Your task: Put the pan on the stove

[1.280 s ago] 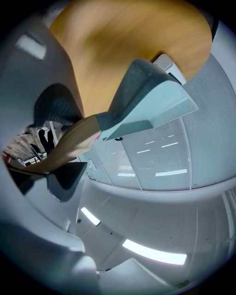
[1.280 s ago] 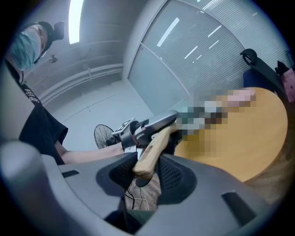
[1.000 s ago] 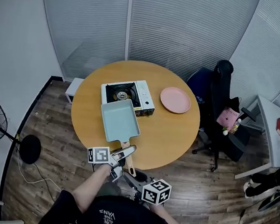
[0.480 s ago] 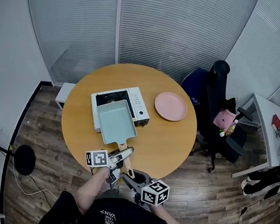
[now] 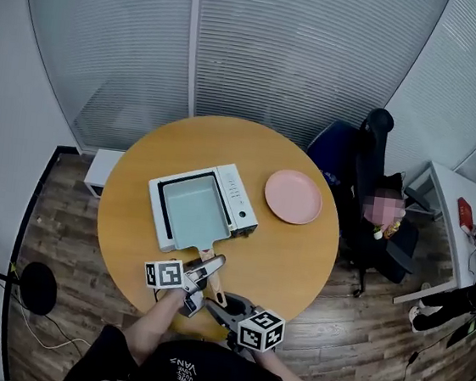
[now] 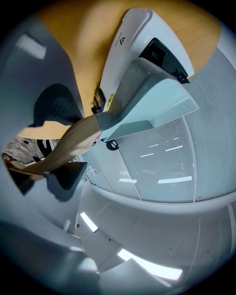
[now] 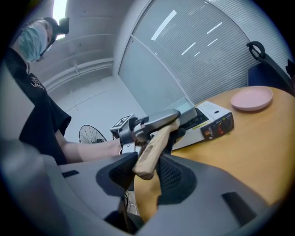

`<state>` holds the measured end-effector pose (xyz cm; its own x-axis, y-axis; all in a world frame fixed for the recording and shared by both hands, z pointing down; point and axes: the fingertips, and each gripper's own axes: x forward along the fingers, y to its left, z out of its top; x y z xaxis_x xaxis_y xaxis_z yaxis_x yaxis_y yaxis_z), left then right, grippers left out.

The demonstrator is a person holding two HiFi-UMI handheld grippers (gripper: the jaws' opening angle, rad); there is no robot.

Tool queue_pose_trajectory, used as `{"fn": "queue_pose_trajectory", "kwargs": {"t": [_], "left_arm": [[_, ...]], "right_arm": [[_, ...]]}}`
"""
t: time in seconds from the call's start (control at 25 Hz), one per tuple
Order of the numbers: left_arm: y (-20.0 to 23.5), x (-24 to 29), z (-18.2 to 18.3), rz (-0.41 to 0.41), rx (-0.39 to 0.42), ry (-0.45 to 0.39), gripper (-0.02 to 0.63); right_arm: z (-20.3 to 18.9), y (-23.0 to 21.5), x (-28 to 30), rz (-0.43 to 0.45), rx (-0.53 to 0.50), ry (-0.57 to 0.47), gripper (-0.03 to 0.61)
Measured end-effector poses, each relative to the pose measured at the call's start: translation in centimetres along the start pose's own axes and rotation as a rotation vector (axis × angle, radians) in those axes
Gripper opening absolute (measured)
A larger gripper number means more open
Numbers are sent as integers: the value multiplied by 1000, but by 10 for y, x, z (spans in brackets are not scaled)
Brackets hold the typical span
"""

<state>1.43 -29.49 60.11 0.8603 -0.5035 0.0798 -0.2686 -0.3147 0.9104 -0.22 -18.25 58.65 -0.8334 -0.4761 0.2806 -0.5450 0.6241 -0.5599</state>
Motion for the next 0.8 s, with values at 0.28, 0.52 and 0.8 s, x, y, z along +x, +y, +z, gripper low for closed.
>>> {"fn": "queue_pose_trajectory", "kwargs": {"t": [0.28, 0.52, 0.8], "left_arm": [[24, 9, 25, -8, -7, 17, 238], [36, 11, 36, 10, -16, 15, 238], [45, 21, 45, 39, -31, -13, 239]], "right_arm": [[10, -21, 29, -31, 2, 14, 129], [13, -30, 41, -27, 20, 23, 129], [21, -44, 44, 12, 25, 50, 129]]}}
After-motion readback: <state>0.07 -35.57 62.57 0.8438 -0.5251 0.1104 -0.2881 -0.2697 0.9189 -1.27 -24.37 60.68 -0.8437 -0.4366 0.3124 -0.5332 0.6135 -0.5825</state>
